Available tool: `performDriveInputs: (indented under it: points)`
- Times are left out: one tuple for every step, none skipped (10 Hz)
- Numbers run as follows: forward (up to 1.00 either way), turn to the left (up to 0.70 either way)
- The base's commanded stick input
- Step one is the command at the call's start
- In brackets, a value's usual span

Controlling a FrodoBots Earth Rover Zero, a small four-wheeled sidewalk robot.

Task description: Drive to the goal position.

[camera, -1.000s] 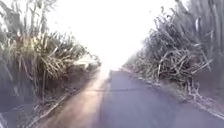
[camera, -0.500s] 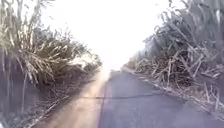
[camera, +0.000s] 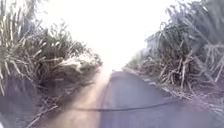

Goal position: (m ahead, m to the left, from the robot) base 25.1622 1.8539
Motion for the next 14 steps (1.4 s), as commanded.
performDriveInputs:
  points:
    - [0.85,0.00]
    - [0.85,0.00]
    - [0.85,0.00]
    - [0.85,0.00]
    - [0.85,0.00]
    - [0.85,0.00]
    - [0.85,0.00]
    - [0.85,0.00]
    - [0.85,0.00]
    - [0.85,0.00]
    - [0.85,0.00]
    - [0.85,0.00]
    - [0.85,0.00]
    - [0.85,0.00]
